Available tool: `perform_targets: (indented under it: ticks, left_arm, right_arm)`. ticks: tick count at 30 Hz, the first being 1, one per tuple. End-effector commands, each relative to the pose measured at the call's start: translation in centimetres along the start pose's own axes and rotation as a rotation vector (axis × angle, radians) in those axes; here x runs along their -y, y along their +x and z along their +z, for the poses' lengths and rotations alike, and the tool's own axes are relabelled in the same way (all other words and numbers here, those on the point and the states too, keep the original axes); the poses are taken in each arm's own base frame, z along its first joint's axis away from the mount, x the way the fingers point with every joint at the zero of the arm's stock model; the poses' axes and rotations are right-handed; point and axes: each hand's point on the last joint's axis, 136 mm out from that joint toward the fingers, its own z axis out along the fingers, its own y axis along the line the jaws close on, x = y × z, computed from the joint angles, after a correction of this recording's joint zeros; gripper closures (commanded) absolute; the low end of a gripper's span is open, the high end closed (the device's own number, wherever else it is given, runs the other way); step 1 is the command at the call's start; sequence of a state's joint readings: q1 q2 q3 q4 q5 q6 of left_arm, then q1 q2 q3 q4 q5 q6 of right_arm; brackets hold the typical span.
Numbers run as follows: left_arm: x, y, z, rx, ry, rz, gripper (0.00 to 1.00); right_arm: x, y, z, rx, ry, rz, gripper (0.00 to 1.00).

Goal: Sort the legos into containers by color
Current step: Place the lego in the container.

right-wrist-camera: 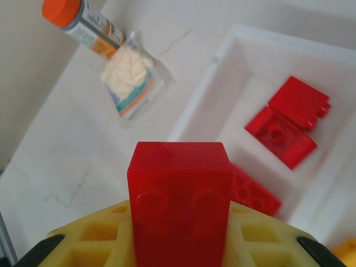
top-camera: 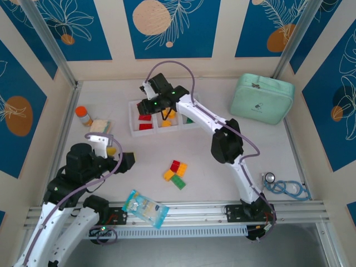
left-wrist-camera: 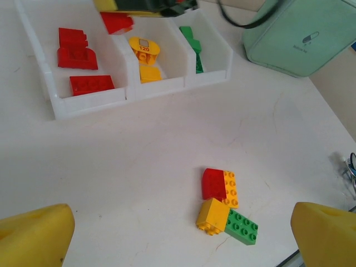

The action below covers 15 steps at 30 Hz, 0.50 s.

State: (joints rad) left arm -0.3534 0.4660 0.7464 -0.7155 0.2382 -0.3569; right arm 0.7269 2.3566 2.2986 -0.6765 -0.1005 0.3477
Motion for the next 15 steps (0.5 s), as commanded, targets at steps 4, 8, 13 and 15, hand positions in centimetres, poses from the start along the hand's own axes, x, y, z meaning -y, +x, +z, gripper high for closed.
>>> perform_targets:
  ticks: [4,8,13,15]
  left_arm:
    - [0.0,-0.4,0.1,0.021,0.007,0.018,0.0]
    - [-0.1,-0.5,0.0,0.028,0.003,0.018,0.01]
    - [-0.1,-0.5,0.1,0.026,0.004,0.013,0.01]
    - [-0.2,-0.5,0.1,0.025,0.005,0.011,0.01]
  right_arm:
    - [1.0,-0.2,3.8,-0.061,-0.142,0.119,0.8]
    - [1.9,-0.4,4.8,-0.06,-0.171,0.164,0.8]
    - [3.0,-0.2,5.2,-0.071,-0.203,0.243,0.74]
    - [3.1,-0.1,5.3,-0.078,-0.215,0.255,0.68]
